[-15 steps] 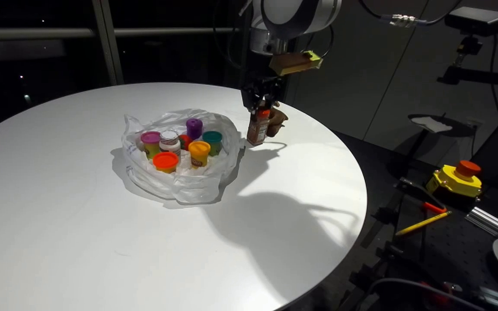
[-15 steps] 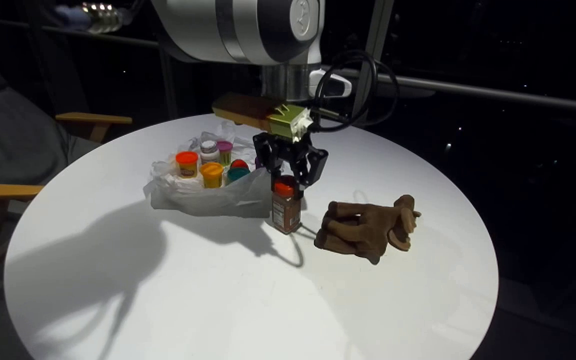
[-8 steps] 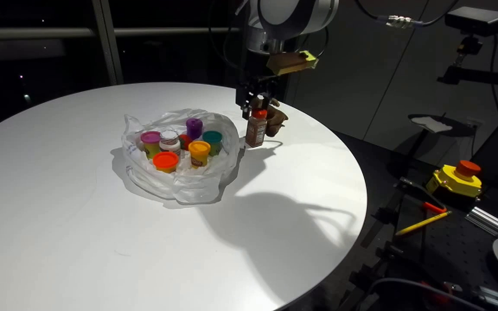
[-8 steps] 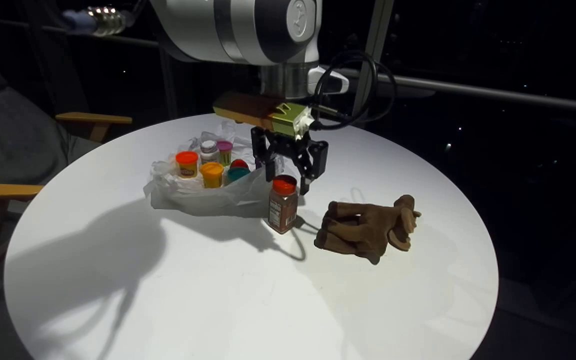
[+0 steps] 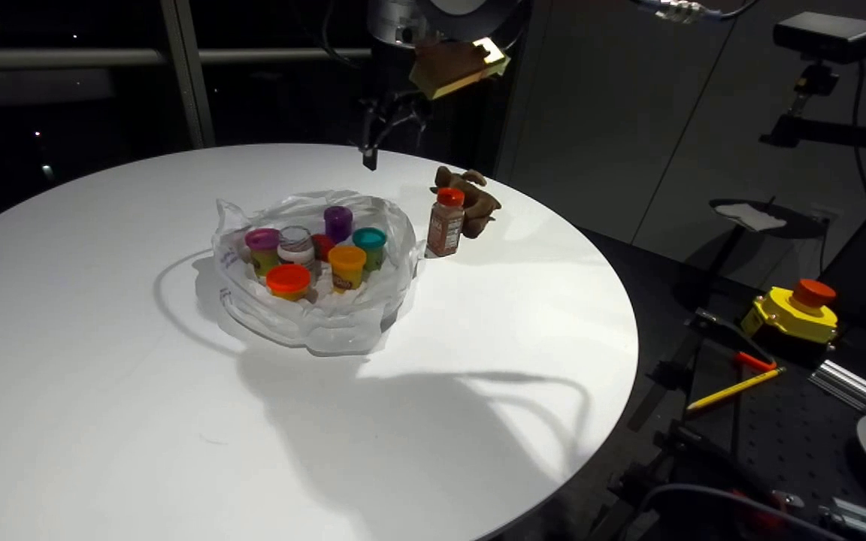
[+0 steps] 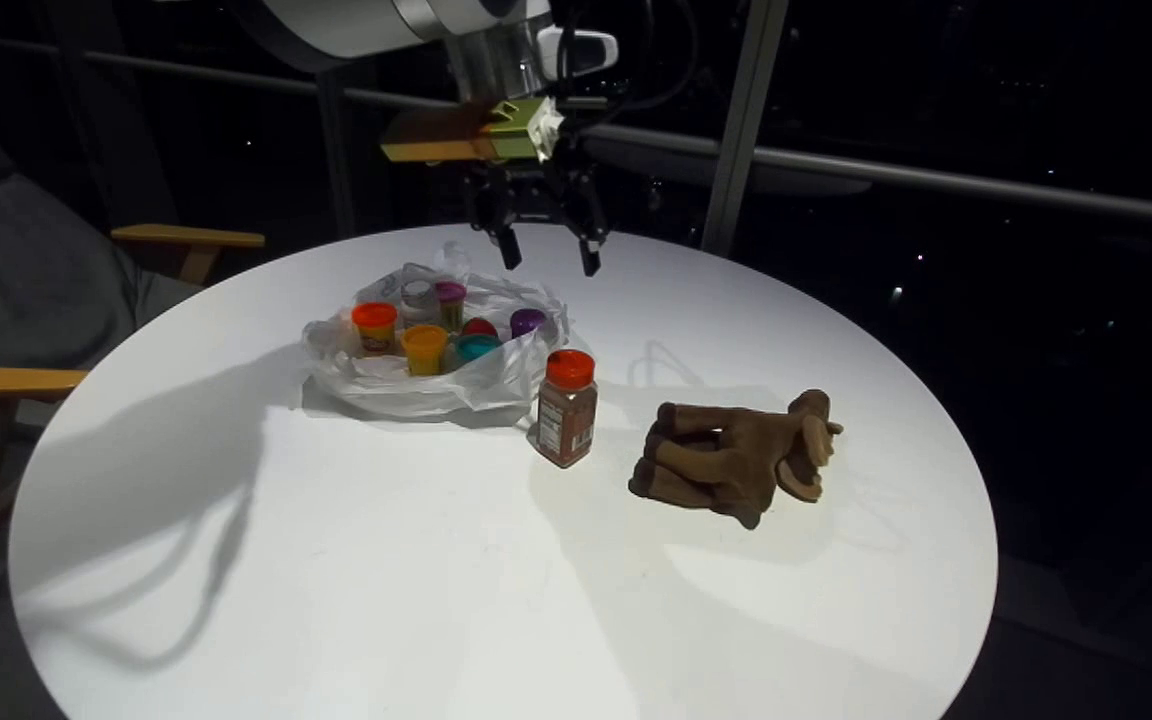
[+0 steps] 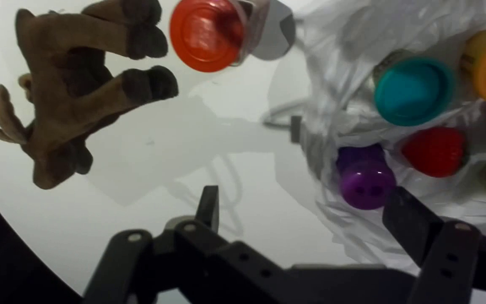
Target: Pick the object and the bottles from the plastic bag and put them on the table
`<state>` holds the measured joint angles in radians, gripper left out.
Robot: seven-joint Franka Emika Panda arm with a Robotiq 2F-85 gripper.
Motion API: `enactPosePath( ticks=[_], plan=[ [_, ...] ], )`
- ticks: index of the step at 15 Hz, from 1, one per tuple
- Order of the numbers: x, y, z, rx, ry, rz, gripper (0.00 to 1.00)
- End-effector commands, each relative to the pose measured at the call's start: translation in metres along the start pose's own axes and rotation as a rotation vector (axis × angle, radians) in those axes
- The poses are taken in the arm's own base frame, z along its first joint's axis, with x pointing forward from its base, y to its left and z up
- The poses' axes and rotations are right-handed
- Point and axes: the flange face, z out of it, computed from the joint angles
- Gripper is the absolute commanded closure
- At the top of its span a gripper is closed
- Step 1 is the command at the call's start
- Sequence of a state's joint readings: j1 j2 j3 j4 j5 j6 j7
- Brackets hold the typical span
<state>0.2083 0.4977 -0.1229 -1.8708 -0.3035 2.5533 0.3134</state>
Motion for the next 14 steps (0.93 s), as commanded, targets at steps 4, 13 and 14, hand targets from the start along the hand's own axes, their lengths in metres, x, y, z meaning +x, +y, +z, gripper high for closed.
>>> enactPosePath(
  ticks=[4, 13, 14],
  plan=[
    [0.019, -0.082, 0.017, 0.116, -0.022, -0.088, 0.00],
    [0.031, -0.142, 0.024, 0.164, -0.090, -0.121, 0.00],
    [0.031, -0.147, 0.023, 0.167, -0.095, -0.130, 0.00]
  ],
)
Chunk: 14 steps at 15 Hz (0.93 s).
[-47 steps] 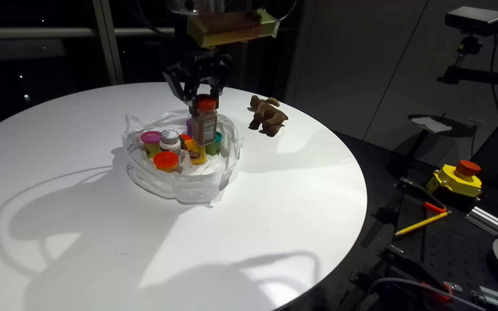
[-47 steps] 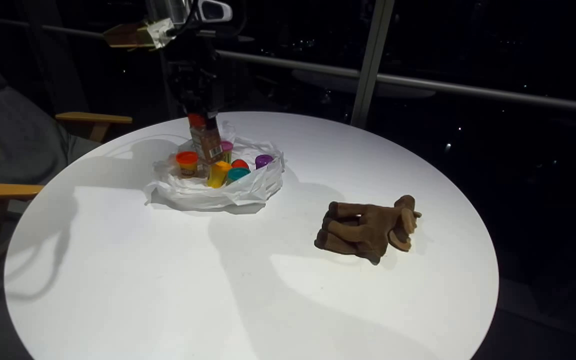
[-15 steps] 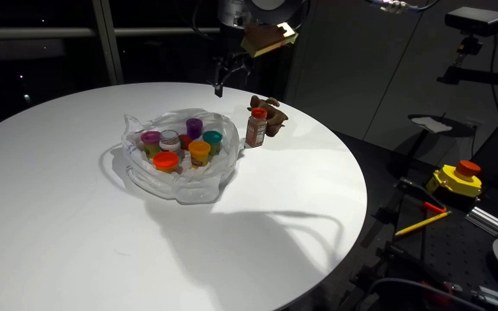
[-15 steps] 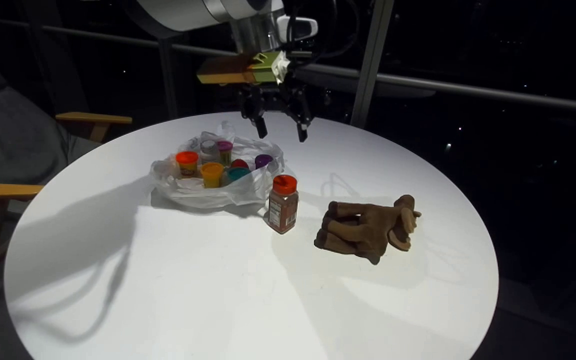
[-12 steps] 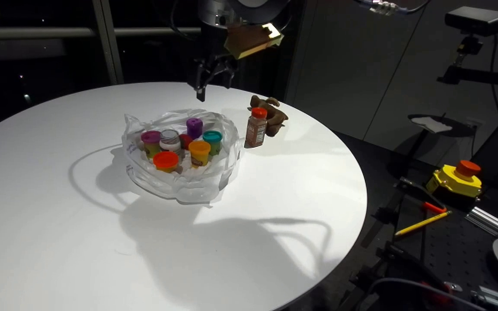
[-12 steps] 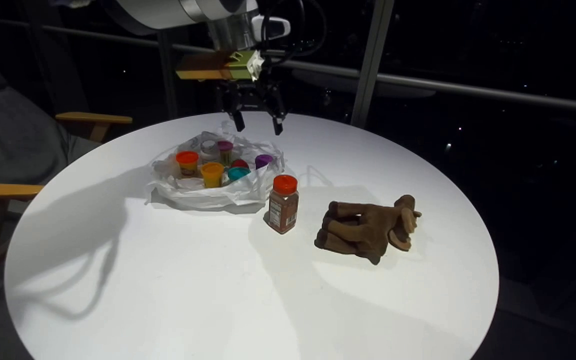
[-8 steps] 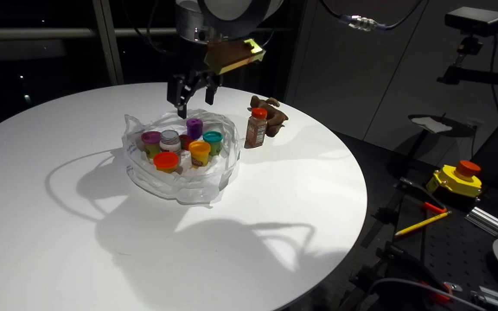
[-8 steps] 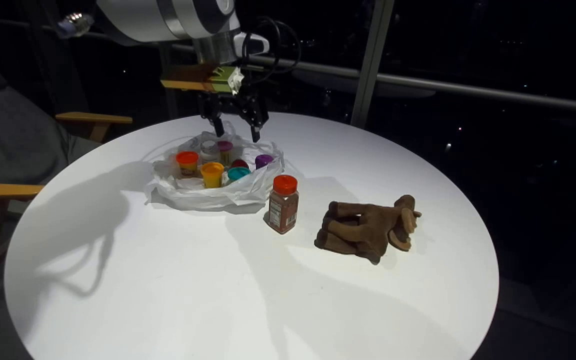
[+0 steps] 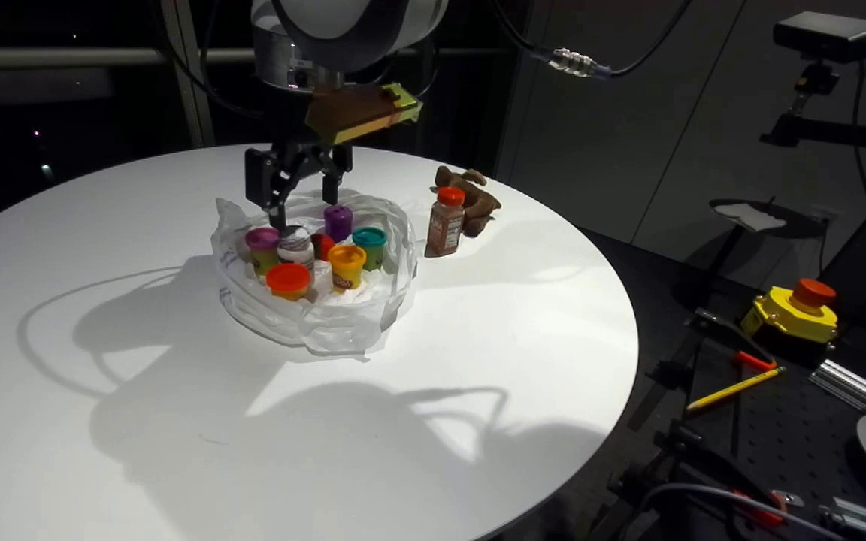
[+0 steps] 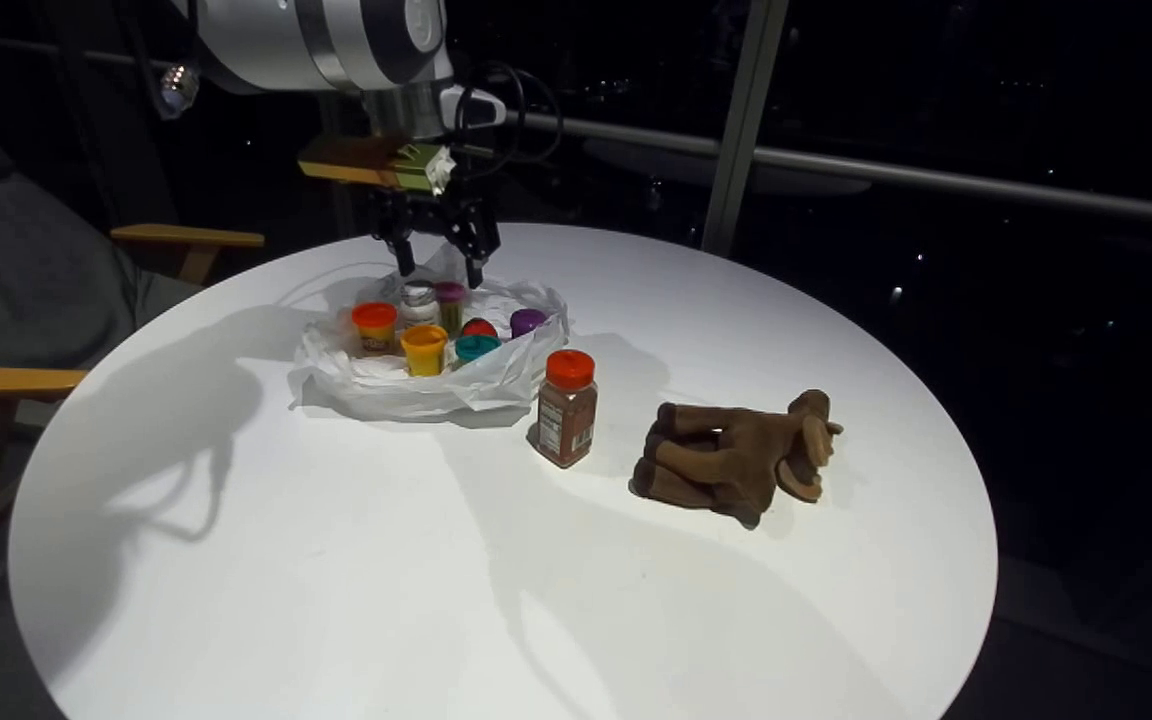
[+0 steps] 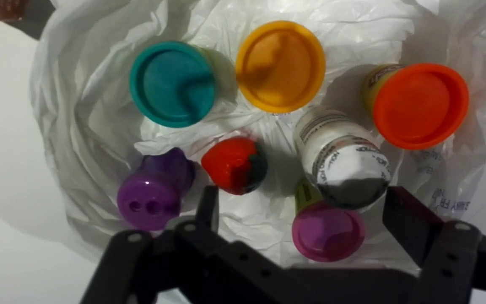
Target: Pick the object and the bottles from the plastic bag and put them on the table
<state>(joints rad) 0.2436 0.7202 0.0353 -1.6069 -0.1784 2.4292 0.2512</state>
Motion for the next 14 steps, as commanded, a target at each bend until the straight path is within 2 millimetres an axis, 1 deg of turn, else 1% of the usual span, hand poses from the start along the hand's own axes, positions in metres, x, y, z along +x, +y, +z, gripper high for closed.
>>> enactPosePath(
  ticks=[1, 5, 9, 10, 11, 12, 14],
  plan=[
    [0.012, -0.019, -0.003, 0.018, -0.019, -0.025, 0.00],
    [0.008, -0.029, 0.007, 0.010, -0.067, -0.038, 0.00],
    [0.006, -0.028, 0.017, 0.002, -0.091, -0.040, 0.01],
    [0.007, -0.029, 0.018, 0.006, -0.086, -0.042, 0.25],
    [0.007, -0.029, 0.019, 0.012, -0.084, -0.044, 0.26],
    [0.007, -0.029, 0.018, 0.014, -0.083, -0.046, 0.30],
    [0.008, -0.029, 0.015, 0.017, -0.079, -0.051, 0.47]
  ],
)
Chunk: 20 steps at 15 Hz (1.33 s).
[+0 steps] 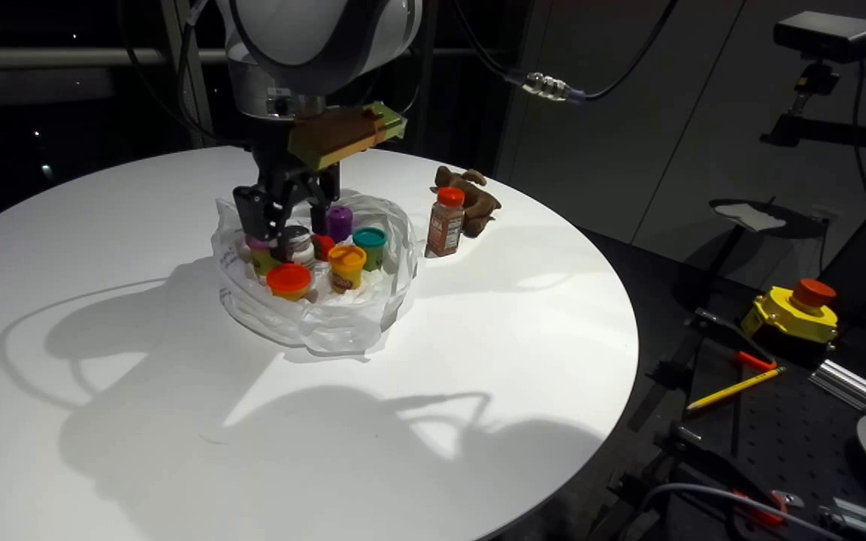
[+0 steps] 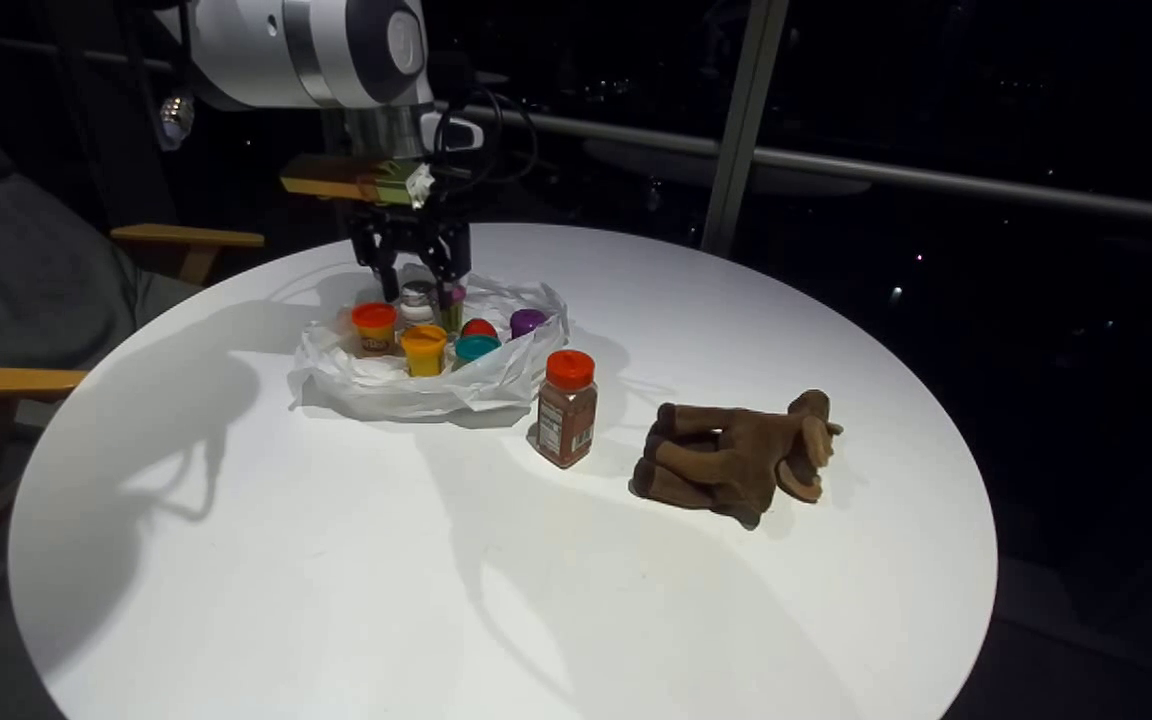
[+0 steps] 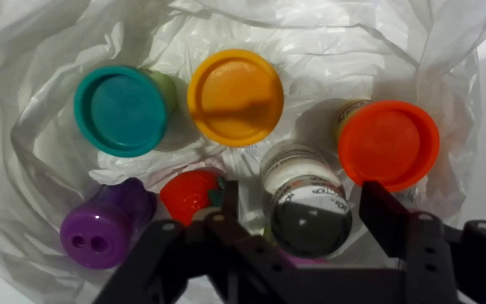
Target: Pick the object and the bottles from the plastic bag and put them on the table
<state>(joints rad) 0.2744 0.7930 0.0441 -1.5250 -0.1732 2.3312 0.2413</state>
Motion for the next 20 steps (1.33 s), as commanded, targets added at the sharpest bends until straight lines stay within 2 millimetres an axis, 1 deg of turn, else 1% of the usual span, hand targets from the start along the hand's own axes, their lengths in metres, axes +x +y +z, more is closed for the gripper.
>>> enactPosePath(
  ticks=[1, 4, 5, 7, 9, 12, 14, 16, 20],
  plan=[
    [0.008, -0.001, -0.010, 0.026, 0.008, -0.014, 0.55],
    [0.009, 0.001, -0.017, 0.024, 0.021, -0.012, 0.77],
    [0.009, 0.002, -0.021, 0.019, 0.027, -0.008, 0.79],
    [0.010, 0.009, -0.029, -0.021, 0.041, 0.026, 0.80],
    [0.010, 0.015, -0.047, -0.052, 0.067, 0.041, 0.80],
    [0.000, 0.028, -0.082, -0.095, 0.103, 0.056, 0.80],
    [-0.014, 0.036, -0.102, -0.107, 0.108, 0.054, 0.80],
    [-0.038, 0.044, -0.115, -0.095, 0.081, 0.043, 0.80],
    [-0.095, 0.061, -0.127, -0.083, 0.020, 0.029, 0.80]
  ],
)
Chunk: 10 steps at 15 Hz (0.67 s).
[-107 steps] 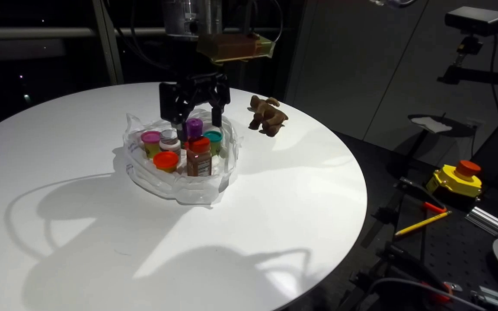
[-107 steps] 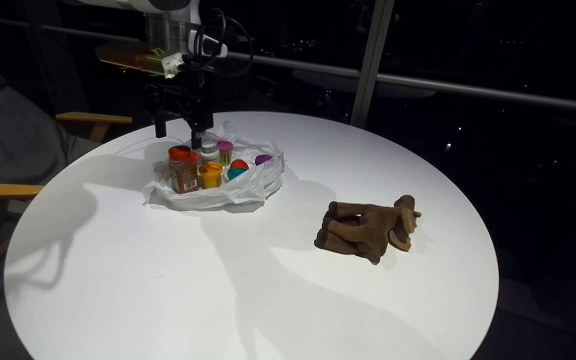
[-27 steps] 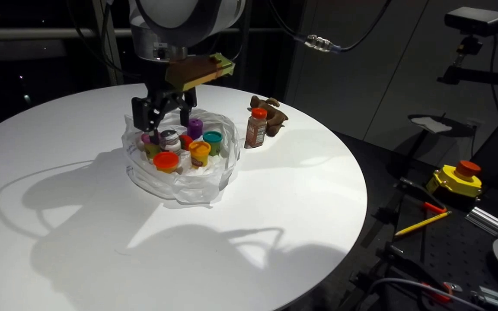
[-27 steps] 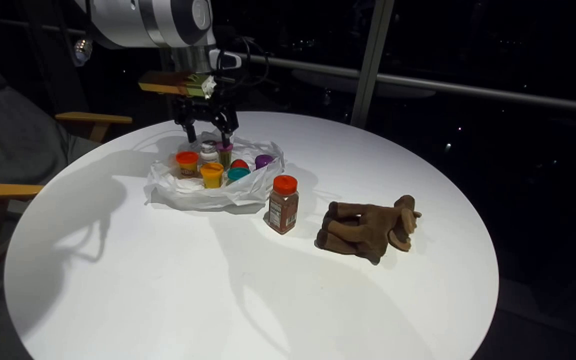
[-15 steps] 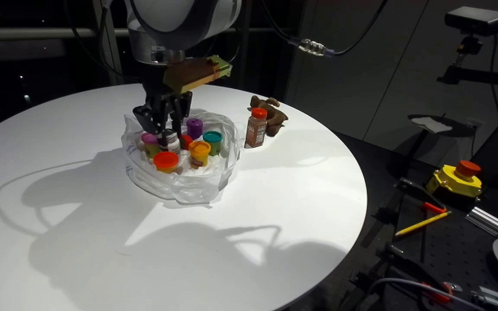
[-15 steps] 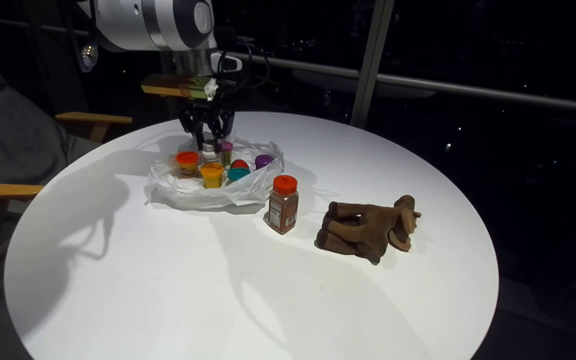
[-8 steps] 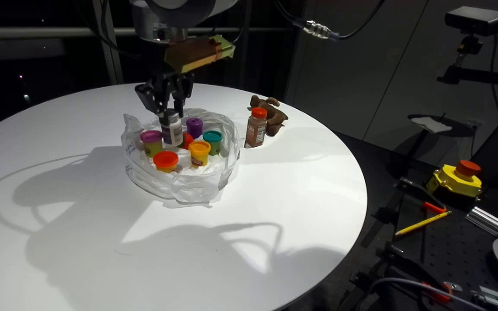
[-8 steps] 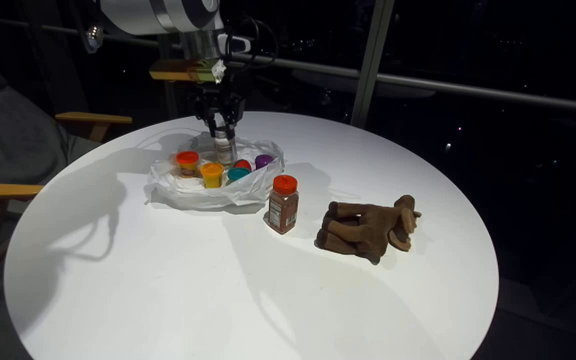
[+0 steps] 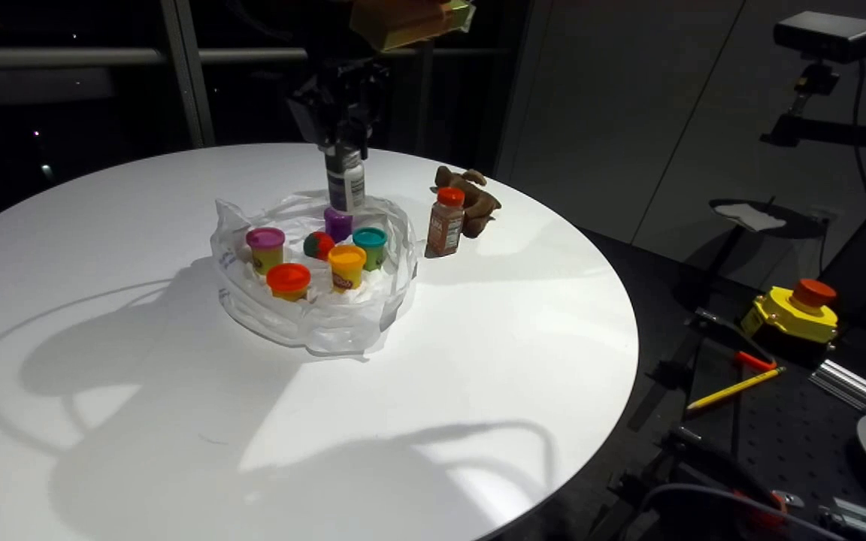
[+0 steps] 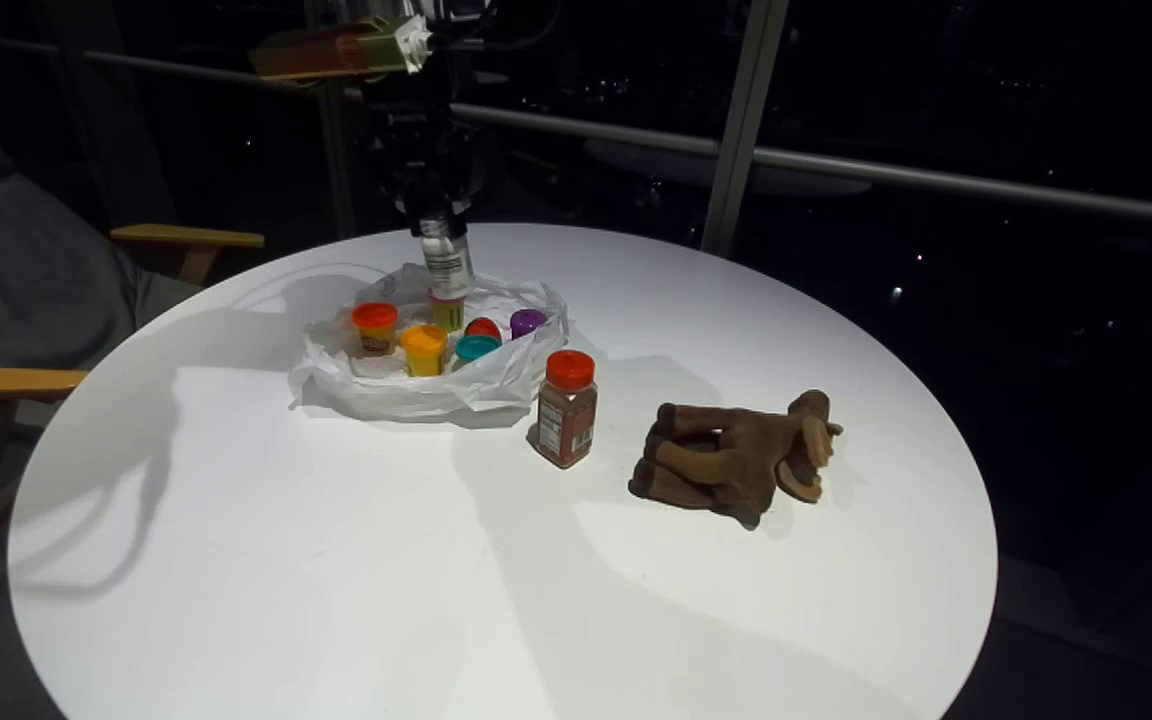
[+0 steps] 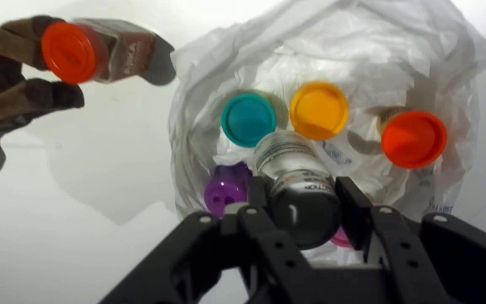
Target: Pick the object and the bottles from the plastic bag and put them on the table
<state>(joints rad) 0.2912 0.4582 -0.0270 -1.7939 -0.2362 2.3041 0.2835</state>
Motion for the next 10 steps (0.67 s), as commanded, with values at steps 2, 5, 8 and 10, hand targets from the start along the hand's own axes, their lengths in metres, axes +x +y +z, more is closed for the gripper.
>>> enactPosePath(
  ticks=[2, 5, 8, 10],
  plan=[
    [-0.078, 0.030, -0.022, -0.004, -0.045, -0.007, 0.80],
    [-0.117, 0.053, -0.015, 0.008, -0.080, -0.015, 0.80],
    [-0.138, 0.081, 0.016, 0.012, -0.115, -0.017, 0.80],
    [-0.148, 0.097, 0.042, 0.011, -0.132, -0.019, 0.80]
  ],
)
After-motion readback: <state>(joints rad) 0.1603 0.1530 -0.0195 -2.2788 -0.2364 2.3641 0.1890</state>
